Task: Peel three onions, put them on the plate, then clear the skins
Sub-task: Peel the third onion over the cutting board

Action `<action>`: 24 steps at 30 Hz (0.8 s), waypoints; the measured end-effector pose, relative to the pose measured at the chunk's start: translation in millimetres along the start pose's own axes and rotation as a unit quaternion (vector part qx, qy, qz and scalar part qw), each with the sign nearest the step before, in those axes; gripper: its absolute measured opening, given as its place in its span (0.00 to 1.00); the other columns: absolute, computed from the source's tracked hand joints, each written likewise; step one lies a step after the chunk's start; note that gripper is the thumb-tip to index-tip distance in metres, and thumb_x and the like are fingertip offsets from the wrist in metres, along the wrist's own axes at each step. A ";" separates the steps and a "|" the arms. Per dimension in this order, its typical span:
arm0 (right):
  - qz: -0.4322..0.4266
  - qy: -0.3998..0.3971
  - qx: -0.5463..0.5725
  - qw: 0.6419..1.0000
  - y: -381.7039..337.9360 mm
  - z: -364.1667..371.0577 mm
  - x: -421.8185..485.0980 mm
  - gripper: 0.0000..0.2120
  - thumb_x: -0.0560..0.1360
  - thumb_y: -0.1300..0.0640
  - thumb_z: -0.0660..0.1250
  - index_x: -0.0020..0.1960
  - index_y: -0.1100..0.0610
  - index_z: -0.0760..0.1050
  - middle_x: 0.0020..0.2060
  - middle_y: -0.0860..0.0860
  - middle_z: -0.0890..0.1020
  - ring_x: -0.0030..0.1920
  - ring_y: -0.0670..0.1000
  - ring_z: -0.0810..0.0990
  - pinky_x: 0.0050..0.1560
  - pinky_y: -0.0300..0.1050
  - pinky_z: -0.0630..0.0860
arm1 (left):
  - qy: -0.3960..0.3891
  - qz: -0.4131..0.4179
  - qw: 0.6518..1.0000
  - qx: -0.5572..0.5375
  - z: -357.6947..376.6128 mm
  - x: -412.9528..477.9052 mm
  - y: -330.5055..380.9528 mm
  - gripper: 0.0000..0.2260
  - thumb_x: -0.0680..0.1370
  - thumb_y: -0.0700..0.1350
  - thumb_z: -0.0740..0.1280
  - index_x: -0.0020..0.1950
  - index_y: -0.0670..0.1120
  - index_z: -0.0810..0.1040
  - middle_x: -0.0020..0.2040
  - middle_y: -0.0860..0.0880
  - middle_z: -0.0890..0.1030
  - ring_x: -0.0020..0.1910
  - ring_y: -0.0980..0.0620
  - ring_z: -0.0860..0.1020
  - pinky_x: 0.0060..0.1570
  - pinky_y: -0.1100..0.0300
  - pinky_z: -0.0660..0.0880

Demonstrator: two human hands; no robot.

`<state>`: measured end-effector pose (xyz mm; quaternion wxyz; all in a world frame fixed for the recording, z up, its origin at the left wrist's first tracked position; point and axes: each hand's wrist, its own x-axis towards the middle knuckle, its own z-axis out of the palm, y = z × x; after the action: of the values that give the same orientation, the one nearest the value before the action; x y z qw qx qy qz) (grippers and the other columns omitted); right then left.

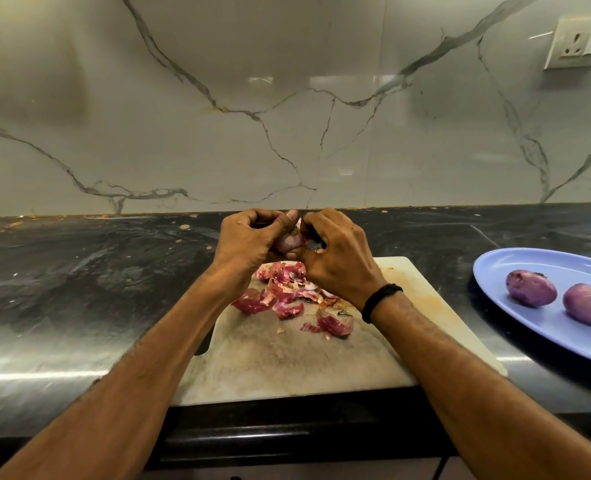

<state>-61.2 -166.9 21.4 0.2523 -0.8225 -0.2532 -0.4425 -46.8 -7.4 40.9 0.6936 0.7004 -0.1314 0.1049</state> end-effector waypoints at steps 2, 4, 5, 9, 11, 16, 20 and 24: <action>0.003 -0.006 0.006 1.000 1.0 -1.2 0.8 0.11 0.69 0.60 0.75 0.49 0.63 0.78 0.42 0.55 0.80 0.41 0.53 0.76 0.43 0.44 0.76 | 0.001 -0.003 1.000 -0.002 -1.1 0.3 -0.4 0.19 0.70 0.52 0.75 0.55 0.41 0.83 0.49 0.42 0.85 0.47 0.45 0.86 0.45 0.45 0.84; 0.021 0.008 0.024 0.999 3.1 -2.6 2.7 0.07 0.72 0.62 0.73 0.49 0.62 0.80 0.42 0.55 0.81 0.41 0.51 0.78 0.43 0.43 0.78 | -0.001 -0.009 1.000 -0.011 -1.3 0.3 -0.3 0.19 0.70 0.51 0.75 0.55 0.40 0.82 0.50 0.41 0.85 0.47 0.44 0.86 0.45 0.44 0.84; 0.035 0.019 0.036 0.999 4.7 -3.2 3.7 0.05 0.73 0.63 0.72 0.49 0.62 0.80 0.42 0.55 0.82 0.41 0.50 0.78 0.44 0.42 0.78 | -0.002 -0.011 1.000 -0.015 -0.7 0.1 -0.4 0.19 0.70 0.50 0.75 0.55 0.40 0.82 0.50 0.41 0.85 0.47 0.43 0.86 0.45 0.43 0.84; 0.055 0.019 0.061 0.996 4.6 -2.3 4.3 0.03 0.75 0.64 0.69 0.49 0.62 0.79 0.43 0.54 0.80 0.42 0.47 0.76 0.45 0.32 0.73 | 0.000 -0.013 1.000 -0.023 -0.2 -0.5 1.2 0.19 0.70 0.50 0.76 0.55 0.39 0.82 0.51 0.41 0.85 0.48 0.42 0.86 0.45 0.42 0.84; 0.046 0.016 0.057 0.997 3.9 -0.6 4.1 0.03 0.76 0.65 0.67 0.49 0.63 0.78 0.43 0.55 0.79 0.42 0.48 0.74 0.45 0.31 0.71 | 0.004 -0.022 0.999 -0.036 0.1 -0.7 2.1 0.20 0.70 0.50 0.76 0.55 0.39 0.82 0.51 0.40 0.85 0.48 0.41 0.86 0.45 0.41 0.83; 0.022 -0.015 0.009 1.000 1.2 5.7 3.0 0.06 0.75 0.69 0.62 0.49 0.63 0.75 0.43 0.56 0.75 0.42 0.50 0.71 0.43 0.36 0.67 | 0.018 -0.042 0.998 -0.046 3.3 -3.6 4.5 0.21 0.68 0.50 0.76 0.55 0.38 0.82 0.50 0.39 0.85 0.46 0.41 0.86 0.44 0.43 0.84; -0.004 -0.013 -0.024 1.000 -2.4 8.6 3.3 0.10 0.73 0.65 0.54 0.47 0.63 0.74 0.42 0.57 0.74 0.42 0.50 0.67 0.43 0.40 0.66 | 0.024 -0.065 0.996 -0.062 4.2 -5.2 4.6 0.17 0.72 0.49 0.75 0.55 0.38 0.83 0.49 0.39 0.86 0.44 0.42 0.86 0.40 0.50 0.84; -0.015 0.015 -0.025 0.999 -6.4 7.4 5.2 0.14 0.73 0.58 0.50 0.47 0.62 0.73 0.42 0.56 0.74 0.42 0.48 0.66 0.42 0.39 0.66 | 0.013 -0.105 0.989 -0.101 5.1 -5.9 6.2 0.18 0.75 0.50 0.74 0.56 0.38 0.83 0.49 0.39 0.86 0.46 0.39 0.86 0.45 0.46 0.84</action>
<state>-58.3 -156.4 23.5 0.2293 -0.8177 -0.2504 -0.4648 -54.6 -12.2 44.7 0.7694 0.6355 -0.0587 0.0268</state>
